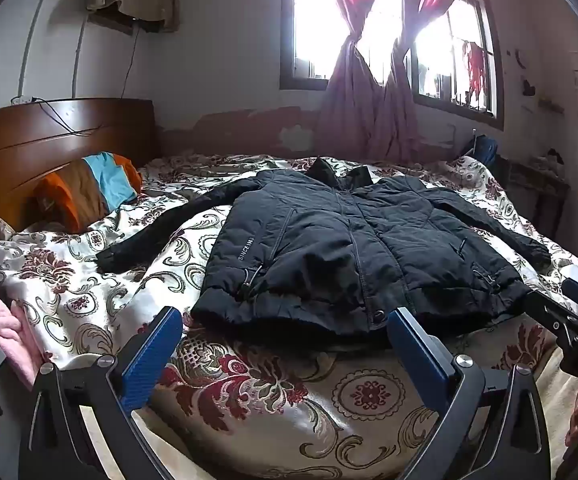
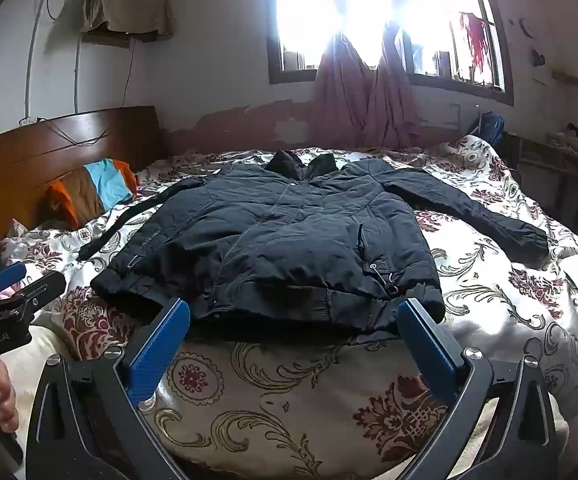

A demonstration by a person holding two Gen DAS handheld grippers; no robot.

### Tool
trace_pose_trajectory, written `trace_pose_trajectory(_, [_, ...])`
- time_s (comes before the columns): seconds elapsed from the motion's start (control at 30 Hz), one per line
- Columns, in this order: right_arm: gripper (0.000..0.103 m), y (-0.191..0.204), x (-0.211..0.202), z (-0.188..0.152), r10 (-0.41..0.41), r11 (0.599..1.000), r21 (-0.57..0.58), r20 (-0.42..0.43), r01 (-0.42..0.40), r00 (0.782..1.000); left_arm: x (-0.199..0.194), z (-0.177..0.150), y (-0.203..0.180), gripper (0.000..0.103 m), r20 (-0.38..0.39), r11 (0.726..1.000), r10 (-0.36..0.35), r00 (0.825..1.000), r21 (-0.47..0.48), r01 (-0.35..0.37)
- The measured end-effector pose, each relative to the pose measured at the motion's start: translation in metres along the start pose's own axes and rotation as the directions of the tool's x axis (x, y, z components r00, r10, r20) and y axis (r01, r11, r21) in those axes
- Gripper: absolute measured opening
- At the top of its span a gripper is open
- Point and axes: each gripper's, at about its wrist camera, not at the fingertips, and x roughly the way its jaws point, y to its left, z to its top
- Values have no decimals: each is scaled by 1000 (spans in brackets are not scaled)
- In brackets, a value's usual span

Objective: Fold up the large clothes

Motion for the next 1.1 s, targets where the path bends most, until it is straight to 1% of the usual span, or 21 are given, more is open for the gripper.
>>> trace_pose_trajectory(1.1, [102,-1,-1,2,3,1000,5,-5,-3,1000,0,0,0,103,-1,1000,0,1000,-2,0])
